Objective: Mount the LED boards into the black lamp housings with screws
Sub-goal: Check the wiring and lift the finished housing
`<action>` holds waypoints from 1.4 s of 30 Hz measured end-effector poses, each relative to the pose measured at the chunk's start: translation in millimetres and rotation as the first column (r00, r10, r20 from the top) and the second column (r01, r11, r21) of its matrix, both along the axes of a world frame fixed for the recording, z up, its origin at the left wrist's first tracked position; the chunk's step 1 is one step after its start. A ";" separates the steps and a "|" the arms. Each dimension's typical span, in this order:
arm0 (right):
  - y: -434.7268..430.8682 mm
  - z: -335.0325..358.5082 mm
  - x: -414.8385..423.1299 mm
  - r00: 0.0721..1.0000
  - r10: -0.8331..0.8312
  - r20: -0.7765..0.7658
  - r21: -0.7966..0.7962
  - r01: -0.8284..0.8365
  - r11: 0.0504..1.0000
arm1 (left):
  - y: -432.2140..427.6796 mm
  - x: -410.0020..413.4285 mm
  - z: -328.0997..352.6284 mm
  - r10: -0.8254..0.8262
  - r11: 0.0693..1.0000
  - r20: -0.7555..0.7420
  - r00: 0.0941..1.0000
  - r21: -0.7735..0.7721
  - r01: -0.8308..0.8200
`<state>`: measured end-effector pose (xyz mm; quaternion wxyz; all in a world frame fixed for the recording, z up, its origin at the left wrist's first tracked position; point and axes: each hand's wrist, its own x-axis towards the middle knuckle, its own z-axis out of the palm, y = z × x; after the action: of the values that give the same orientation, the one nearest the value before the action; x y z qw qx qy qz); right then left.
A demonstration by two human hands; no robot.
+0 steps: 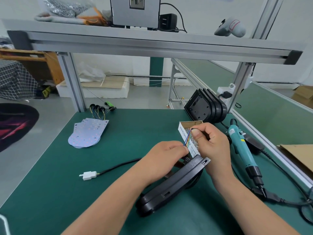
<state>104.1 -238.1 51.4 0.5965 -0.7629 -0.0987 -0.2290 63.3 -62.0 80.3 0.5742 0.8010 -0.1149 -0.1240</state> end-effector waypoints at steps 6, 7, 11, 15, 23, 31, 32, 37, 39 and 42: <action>-0.6 -0.7 -0.6 1.000 -0.013 -0.025 0.013 0.013 1.000 | 0.4 -1.3 1.0 -0.030 1.000 0.004 1.000 0.006 0.030; -0.7 -0.9 -0.7 0.999 -0.012 -0.031 0.014 0.012 1.000 | 0.8 -1.5 1.2 -0.034 0.999 0.004 0.999 0.004 0.034; -1.4 -1.5 -0.3 0.999 -0.006 -0.042 0.025 0.007 1.000 | 3.1 -2.0 -0.8 -0.064 0.998 0.009 0.998 -0.018 0.064; -4.1 -3.9 3.5 0.997 0.017 -0.080 -0.018 -0.018 1.000 | 7.7 -1.1 -4.9 -0.095 0.995 -0.015 0.995 -0.023 0.095; 0.1 -1.2 1.6 0.997 -0.056 -0.056 -0.117 0.049 0.992 | 31.7 -1.7 -0.9 -0.298 0.942 -0.141 0.944 -0.206 0.266; -15.3 -3.4 9.6 0.995 -0.051 -0.091 -0.372 0.013 0.928 | 63.5 11.2 6.8 -0.050 0.996 -0.062 0.997 -0.082 0.045; -17.1 -3.0 9.7 0.996 -0.057 -0.065 -0.488 0.018 0.873 | 65.3 13.0 4.9 -0.016 0.993 -0.098 0.995 -0.116 0.004; -18.6 2.2 10.9 0.953 0.153 0.261 -0.781 0.115 0.614 | 57.9 22.3 -16.5 0.127 0.918 -0.336 0.933 -0.317 -0.239; -13.9 2.8 8.4 0.946 0.282 0.159 -0.762 -0.064 0.645 | 51.5 25.7 -26.3 0.083 0.832 -0.440 0.894 -0.464 -0.305; -10.4 -1.5 1.1 0.925 0.372 -0.080 -0.650 -0.331 0.684 | 41.7 27.0 -34.8 -0.020 0.724 -0.488 0.872 -0.609 -0.324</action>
<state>105.2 -248.5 49.9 0.3223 -0.8818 -0.3339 -0.0838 90.3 -20.4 45.5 0.8428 0.4916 0.0565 -0.2116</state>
